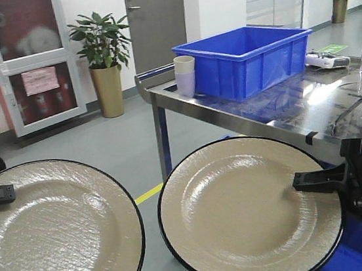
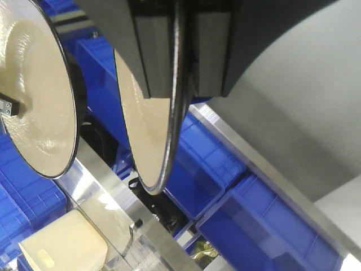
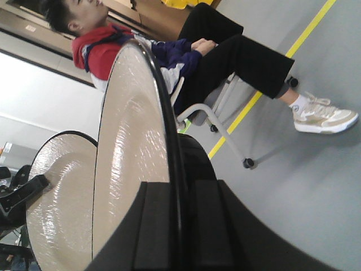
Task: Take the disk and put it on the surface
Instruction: 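Hold both plates raised while the base drives to the steel table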
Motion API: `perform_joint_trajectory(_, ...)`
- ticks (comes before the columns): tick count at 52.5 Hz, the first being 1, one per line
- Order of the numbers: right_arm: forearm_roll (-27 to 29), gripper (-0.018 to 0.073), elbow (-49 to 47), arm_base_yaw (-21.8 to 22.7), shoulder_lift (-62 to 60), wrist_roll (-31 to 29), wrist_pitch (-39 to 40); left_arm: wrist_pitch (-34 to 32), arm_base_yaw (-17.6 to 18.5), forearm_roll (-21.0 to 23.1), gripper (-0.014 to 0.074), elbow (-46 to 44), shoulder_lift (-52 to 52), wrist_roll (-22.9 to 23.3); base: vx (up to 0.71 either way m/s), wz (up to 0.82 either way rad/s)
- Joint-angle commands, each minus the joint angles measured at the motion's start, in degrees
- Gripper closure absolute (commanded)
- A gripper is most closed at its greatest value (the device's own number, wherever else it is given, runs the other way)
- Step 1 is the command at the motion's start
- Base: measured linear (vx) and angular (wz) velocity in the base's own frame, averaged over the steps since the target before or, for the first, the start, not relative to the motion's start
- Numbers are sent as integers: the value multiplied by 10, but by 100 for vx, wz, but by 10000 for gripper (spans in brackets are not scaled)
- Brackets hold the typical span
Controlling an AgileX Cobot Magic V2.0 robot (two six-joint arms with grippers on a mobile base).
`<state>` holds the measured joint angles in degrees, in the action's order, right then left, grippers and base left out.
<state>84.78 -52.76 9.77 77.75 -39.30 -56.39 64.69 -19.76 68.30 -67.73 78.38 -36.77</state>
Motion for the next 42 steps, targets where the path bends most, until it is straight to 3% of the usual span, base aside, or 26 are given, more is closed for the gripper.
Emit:
perform_joint_trajectory(1, 71, 568, -22, 2, -21, 3, -23, 0, 4, 83, 604, -19, -22, 10, 43, -17)
perform_joint_trajectory(26, 71, 568, -22, 2, -21, 3, -22, 0, 4, 83, 604, -19, -22, 10, 41, -20)
perform_joint_trajectory(42, 71, 568, -22, 2, -21, 3, -21, -1, 4, 83, 604, -19, -22, 10, 38, -48)
